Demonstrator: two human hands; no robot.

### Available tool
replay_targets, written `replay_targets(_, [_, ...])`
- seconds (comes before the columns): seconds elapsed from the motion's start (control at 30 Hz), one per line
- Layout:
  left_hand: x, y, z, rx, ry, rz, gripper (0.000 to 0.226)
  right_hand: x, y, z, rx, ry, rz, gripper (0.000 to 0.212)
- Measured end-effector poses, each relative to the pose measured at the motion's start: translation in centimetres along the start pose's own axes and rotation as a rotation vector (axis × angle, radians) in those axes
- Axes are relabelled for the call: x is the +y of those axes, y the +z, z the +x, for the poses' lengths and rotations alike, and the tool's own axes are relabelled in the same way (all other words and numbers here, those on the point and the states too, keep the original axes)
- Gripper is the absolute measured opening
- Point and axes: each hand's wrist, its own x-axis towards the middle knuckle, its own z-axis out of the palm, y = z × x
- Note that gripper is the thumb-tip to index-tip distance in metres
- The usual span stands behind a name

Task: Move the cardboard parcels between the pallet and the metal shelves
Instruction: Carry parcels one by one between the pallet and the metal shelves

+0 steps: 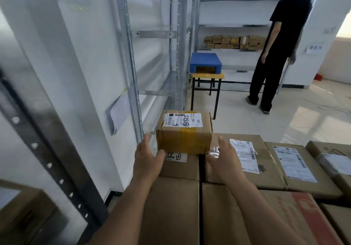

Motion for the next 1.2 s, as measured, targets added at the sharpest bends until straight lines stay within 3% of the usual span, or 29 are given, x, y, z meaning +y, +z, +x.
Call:
replay_targets(0.17, [1.8,-1.6,-7.1,0.130,0.091,0.084,0.064,-1.1,-1.8,-5.5,0.163,-0.184,0.037,0.041])
replay_targets(0.33, [3.1,-3.4,-14.6,0.224,0.121,0.160,0.063,-1.9,-2.7,-12.1,0.214,-0.416,-0.026,0.045])
replay_targets(0.53, [2.9,-6.8,-23.9,0.317,0.015,0.229,0.068,-3.5,-2.8,-20.4,0.175,-0.638,0.027,0.041])
replay_targets(0.67, [2.5,-9.5,-29.3,0.339,-0.042,0.240,0.086,-4.3,-2.5,-25.2,0.120,-0.737,0.058,0.038])
replay_targets(0.8, [1.8,-12.0,-33.2,0.424,-0.064,0.267,0.067,-5.8,-1.9,-29.3,0.052,-0.802,0.093,0.038])
replay_targets(1.07, [-0.2,-18.1,-39.9,0.554,-0.109,0.317,0.067,-9.7,-0.4,-36.8,0.024,-0.945,0.184,0.033])
replay_targets(1.2, [-0.9,-22.0,-44.0,0.651,-0.081,0.352,0.056,-12.1,0.2,-41.6,-0.027,-0.998,0.220,0.029])
